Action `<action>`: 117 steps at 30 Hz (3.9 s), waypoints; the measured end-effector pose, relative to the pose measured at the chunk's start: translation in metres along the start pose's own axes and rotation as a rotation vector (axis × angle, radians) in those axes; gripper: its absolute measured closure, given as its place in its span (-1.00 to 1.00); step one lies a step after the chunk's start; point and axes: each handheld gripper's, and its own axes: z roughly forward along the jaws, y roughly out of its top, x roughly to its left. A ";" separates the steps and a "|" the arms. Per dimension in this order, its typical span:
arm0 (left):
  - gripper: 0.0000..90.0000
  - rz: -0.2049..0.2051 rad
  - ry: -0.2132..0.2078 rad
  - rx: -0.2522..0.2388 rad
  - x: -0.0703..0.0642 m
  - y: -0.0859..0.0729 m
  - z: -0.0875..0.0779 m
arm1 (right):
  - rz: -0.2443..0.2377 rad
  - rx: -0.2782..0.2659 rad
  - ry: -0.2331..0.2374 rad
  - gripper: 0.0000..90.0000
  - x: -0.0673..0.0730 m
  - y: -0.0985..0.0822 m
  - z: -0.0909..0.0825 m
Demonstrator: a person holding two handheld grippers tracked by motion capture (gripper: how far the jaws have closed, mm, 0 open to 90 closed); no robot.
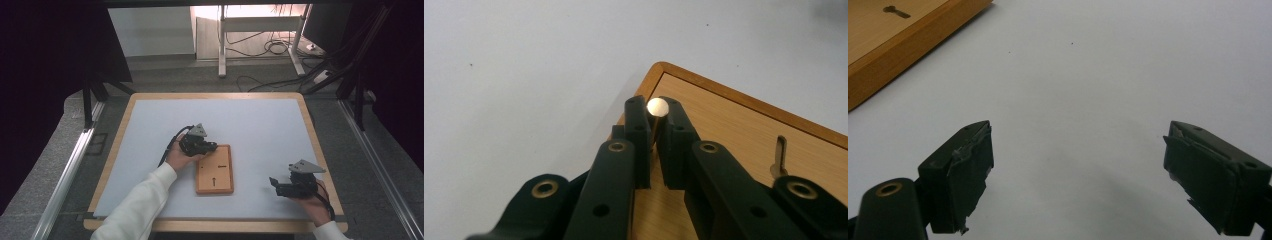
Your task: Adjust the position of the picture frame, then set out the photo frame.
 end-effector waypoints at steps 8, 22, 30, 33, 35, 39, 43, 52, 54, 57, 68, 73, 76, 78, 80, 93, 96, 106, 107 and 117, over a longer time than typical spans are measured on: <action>0.89 -0.011 -0.011 0.014 0.003 0.002 0.006 | -0.001 0.000 0.000 -0.71 0.000 0.000 0.000; 0.88 -0.009 -0.020 0.020 0.005 0.002 0.007 | -0.004 0.006 0.002 -0.71 0.001 0.000 0.001; 0.88 -0.004 -0.030 0.019 0.005 0.002 0.007 | -0.007 0.009 0.003 -0.71 0.001 0.000 0.001; 0.88 -0.002 -0.036 0.016 0.003 0.001 0.007 | -0.007 0.010 0.003 -0.71 0.001 -0.001 0.001; 0.88 0.003 -0.037 0.018 0.003 0.001 0.007 | -0.007 0.010 0.004 -0.71 0.001 -0.001 0.001; 0.88 0.006 -0.041 0.019 0.002 0.001 0.007 | -0.009 0.010 0.005 -0.71 0.001 0.000 0.002; 0.88 -0.003 -0.043 0.012 0.000 0.002 0.008 | -0.010 0.012 0.006 -0.71 0.002 -0.001 0.002; 0.85 -0.005 -0.045 0.010 0.000 0.002 0.010 | -0.011 0.015 0.006 -0.71 0.002 -0.001 0.002; 0.50 -0.021 -0.046 -0.010 0.000 0.002 0.009 | -0.010 0.015 0.004 -0.71 0.001 -0.001 0.002; 0.13 -0.033 -0.022 -0.040 -0.002 0.005 0.001 | -0.010 0.014 0.004 -0.71 0.001 -0.001 0.002; -0.29 -0.033 0.021 -0.085 -0.009 -0.004 -0.036 | -0.018 0.017 0.000 -0.71 0.002 -0.001 0.001; -0.30 -0.032 0.027 -0.069 -0.010 -0.006 -0.040 | -0.023 0.015 0.008 -0.71 0.003 -0.001 0.002; -0.30 -0.024 0.026 -0.066 -0.012 -0.006 -0.041 | -0.025 0.009 0.009 -0.71 0.003 -0.001 0.001; -0.30 -0.022 0.022 -0.065 -0.014 -0.006 -0.042 | -0.025 0.010 0.010 -0.71 0.002 -0.001 0.001; -0.30 -0.022 0.020 -0.063 -0.014 -0.006 -0.042 | -0.025 0.011 0.011 -0.71 0.002 -0.001 0.001; -0.21 -0.042 -0.006 -0.057 -0.011 -0.004 -0.028 | -0.035 0.009 0.011 -0.71 0.005 0.000 0.001; -0.18 -0.043 -0.010 -0.040 -0.009 -0.003 -0.021 | -0.031 0.011 0.011 -0.71 0.004 -0.001 0.001; -0.03 -0.037 -0.042 -0.017 -0.004 0.001 -0.003 | -0.033 0.007 0.008 -0.71 0.004 -0.001 0.000; 0.01 -0.040 -0.051 -0.012 -0.002 0.000 0.000 | -0.032 0.006 0.009 -0.71 0.004 -0.001 0.000; 0.58 -0.019 -0.058 -0.003 -0.002 -0.003 0.008 | -0.029 0.006 0.006 -0.71 0.003 -0.001 -0.001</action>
